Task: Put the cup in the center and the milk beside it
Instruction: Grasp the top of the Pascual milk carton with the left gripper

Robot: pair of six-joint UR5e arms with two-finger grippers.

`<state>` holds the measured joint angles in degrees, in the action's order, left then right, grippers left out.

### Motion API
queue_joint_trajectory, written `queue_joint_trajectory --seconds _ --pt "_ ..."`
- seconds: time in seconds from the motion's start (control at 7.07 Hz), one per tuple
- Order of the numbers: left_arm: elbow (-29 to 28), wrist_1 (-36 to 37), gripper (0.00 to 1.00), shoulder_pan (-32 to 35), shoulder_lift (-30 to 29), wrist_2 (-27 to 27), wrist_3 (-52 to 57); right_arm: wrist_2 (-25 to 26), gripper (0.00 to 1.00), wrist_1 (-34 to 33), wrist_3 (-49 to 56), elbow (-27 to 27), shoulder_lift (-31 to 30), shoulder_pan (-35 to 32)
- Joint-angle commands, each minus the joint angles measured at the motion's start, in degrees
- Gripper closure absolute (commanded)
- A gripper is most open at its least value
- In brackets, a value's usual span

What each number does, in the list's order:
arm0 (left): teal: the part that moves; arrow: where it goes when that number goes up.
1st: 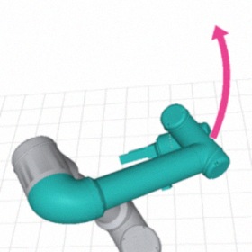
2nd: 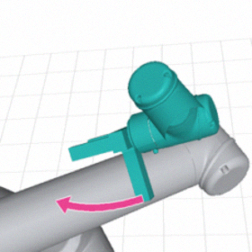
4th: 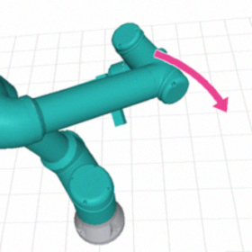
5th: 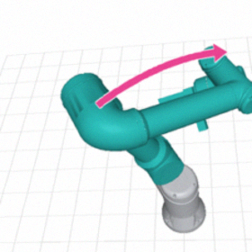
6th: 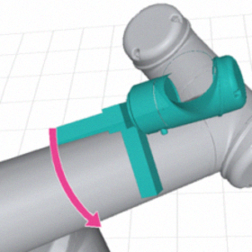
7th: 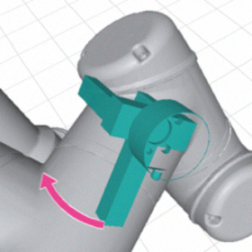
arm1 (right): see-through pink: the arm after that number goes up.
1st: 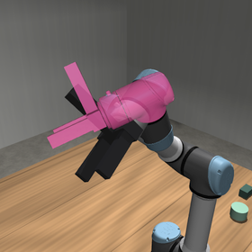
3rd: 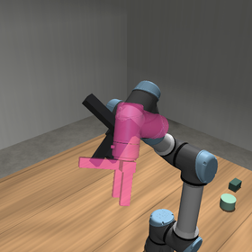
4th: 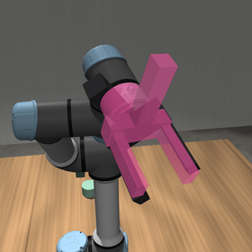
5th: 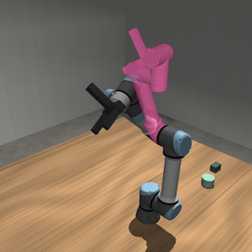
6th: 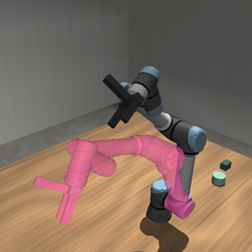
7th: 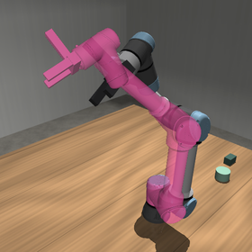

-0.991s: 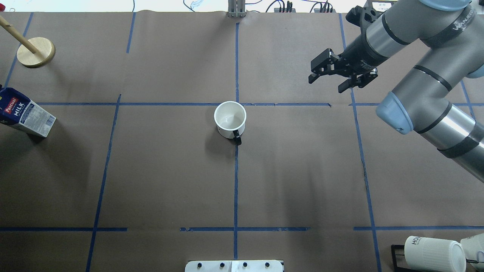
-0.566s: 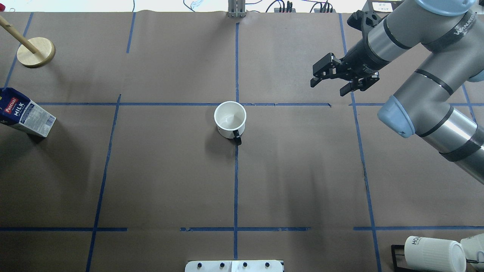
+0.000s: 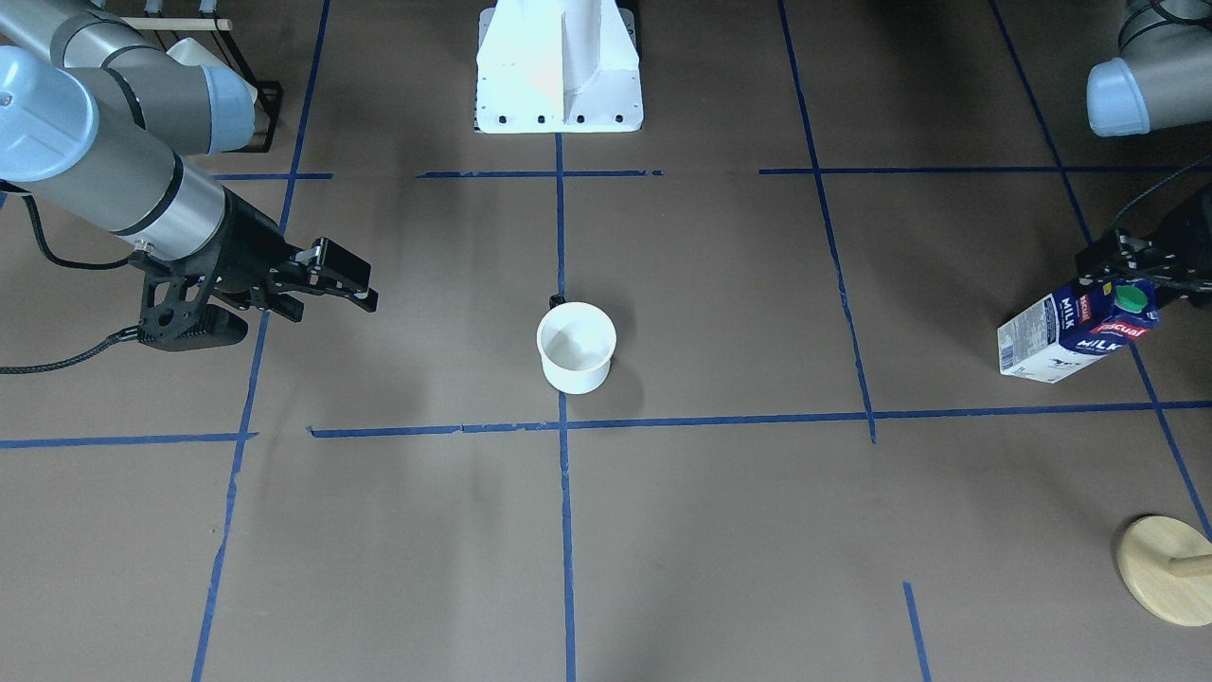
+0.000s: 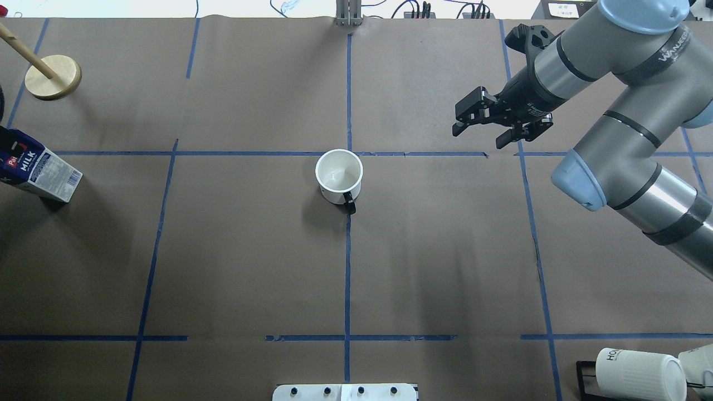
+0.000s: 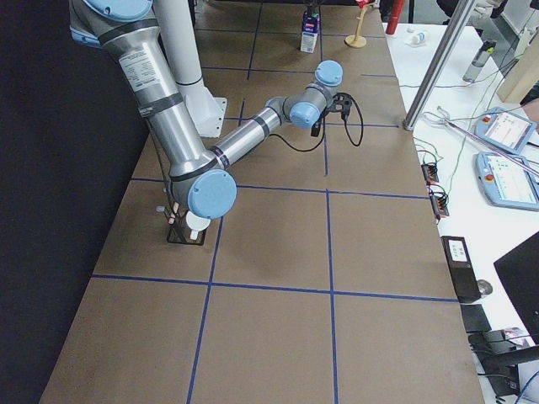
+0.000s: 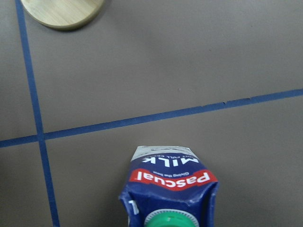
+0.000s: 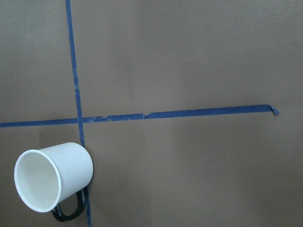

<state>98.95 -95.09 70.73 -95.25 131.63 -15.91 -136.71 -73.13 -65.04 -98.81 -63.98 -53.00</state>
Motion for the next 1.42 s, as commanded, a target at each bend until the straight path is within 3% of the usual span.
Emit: queue_joint_trajectory --seconds 0.0,0.14,0.28,0.57,0.71,0.85,1.13,1.27 --pt "-0.5 0.0 0.36 -0.8 -0.3 -0.1 0.0 0.2 0.00 0.0 -0.1 0.0 0.0 0.6" --pt "-0.5 0.1 0.75 -1.0 -0.5 0.2 -0.1 0.3 0.00 0.0 -0.1 0.0 0.0 0.9" --pt "-0.5 0.1 0.97 -1.0 -0.6 0.2 -0.3 0.9 0.00 0.0 -0.1 0.0 0.0 1.2" --pt "1.0 2.2 1.00 -1.0 -3.2 0.9 -2.4 1.8 0.00 0.0 -0.1 -0.2 0.1 2.0" --pt "2.5 4.1 1.00 -1.0 -7.1 5.1 -9.4 1.7 0.00 0.0 -0.1 -0.9 -0.2 1.9" --pt "3.1 5.1 1.00 -1.5 -12.6 5.6 -20.6 1.4 0.00 0.0 0.1 -2.9 -2.0 1.9" --pt "1.0 5.5 1.00 -12.5 -23.7 4.0 -38.9 1.1 0.00 0.0 0.3 -6.4 -5.2 1.7" --pt "-3.1 6.3 1.00 -16.7 -30.8 -1.9 -45.0 1.3 0.00 0.0 0.2 -6.6 -5.4 1.7"
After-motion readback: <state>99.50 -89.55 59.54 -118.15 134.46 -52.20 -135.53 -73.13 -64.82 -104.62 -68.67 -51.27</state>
